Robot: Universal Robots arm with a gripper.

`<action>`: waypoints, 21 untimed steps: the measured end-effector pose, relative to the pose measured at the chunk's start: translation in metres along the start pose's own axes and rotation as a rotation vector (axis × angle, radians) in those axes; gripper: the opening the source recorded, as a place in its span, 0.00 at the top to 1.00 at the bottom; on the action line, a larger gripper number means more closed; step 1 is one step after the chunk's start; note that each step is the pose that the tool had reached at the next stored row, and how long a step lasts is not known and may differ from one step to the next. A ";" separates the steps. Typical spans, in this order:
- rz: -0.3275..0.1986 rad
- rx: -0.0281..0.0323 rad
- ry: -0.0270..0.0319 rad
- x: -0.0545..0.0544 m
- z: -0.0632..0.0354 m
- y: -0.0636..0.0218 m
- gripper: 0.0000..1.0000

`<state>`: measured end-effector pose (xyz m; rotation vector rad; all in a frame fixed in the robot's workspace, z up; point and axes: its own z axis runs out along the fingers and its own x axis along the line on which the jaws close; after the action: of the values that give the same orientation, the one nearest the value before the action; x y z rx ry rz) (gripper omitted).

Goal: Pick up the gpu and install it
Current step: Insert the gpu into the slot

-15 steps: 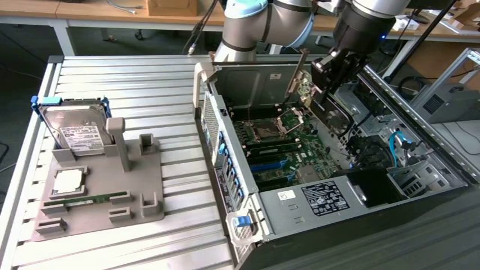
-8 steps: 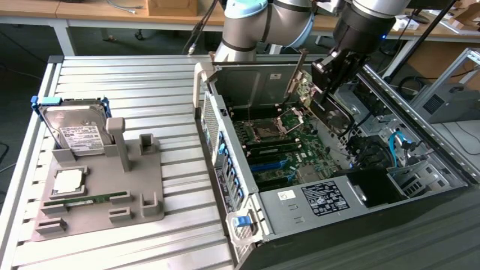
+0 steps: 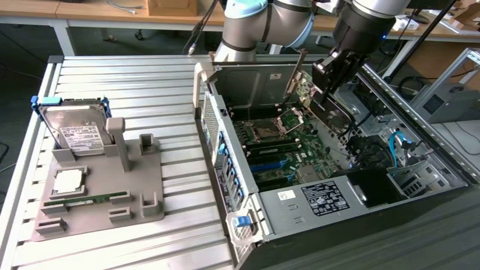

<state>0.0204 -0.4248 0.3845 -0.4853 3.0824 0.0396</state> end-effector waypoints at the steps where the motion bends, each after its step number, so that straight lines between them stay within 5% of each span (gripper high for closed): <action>1: -0.004 -0.0001 0.0001 0.000 0.0000 0.0000 0.73; 21: -0.093 -0.0023 0.0020 0.000 0.0000 0.0000 0.73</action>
<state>0.0204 -0.4248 0.3845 -0.6284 3.0577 0.0411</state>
